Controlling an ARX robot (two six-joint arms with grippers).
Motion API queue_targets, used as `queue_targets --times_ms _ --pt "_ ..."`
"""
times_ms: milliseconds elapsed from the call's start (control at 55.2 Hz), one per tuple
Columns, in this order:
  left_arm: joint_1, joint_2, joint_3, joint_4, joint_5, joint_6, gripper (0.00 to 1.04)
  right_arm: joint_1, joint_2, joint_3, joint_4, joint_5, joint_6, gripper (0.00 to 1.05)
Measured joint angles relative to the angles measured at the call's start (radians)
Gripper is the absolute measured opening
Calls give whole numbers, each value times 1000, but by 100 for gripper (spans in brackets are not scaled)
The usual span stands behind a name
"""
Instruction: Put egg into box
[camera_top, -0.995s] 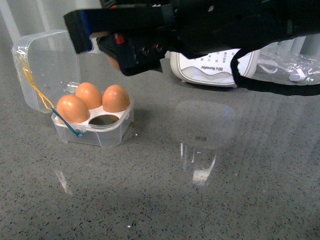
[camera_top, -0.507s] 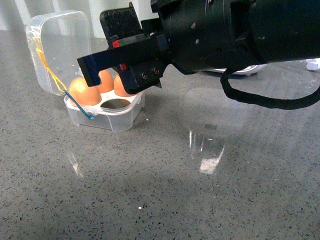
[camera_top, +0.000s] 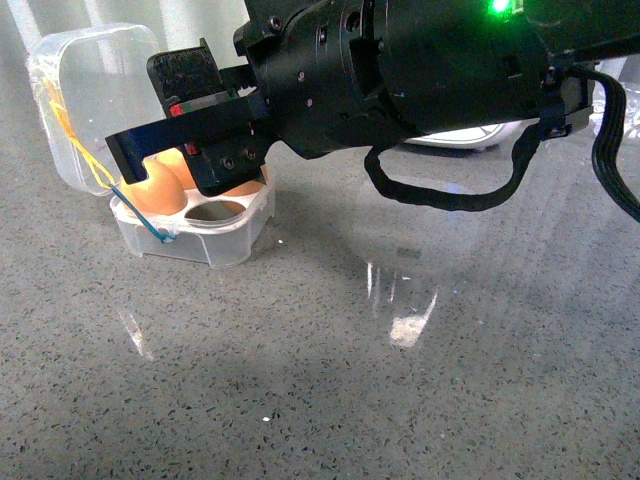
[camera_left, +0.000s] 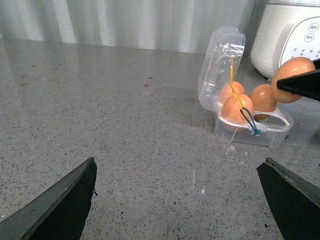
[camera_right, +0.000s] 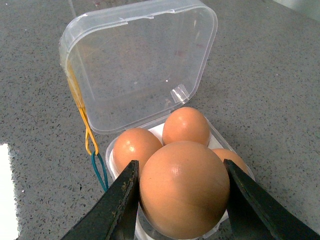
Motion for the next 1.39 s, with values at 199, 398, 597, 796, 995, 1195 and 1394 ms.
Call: queue_targets --times_ms 199,398,597,796,995,1195,1394 --pt "0 0 0 0 0 0 98 0 10 12 -23 1 -1 42" --pt "0 0 0 0 0 0 98 0 29 14 -41 -3 -1 42" --pt "0 0 0 0 0 0 98 4 50 23 -41 -3 1 42" --pt "0 0 0 0 0 0 98 6 53 27 -42 -5 1 44" --pt "0 0 0 0 0 0 98 5 53 27 -46 -6 2 69" --pt "0 0 0 0 0 0 98 -1 49 27 -47 -3 2 96" --pt "0 0 0 0 0 0 98 -18 7 24 -43 4 3 98"
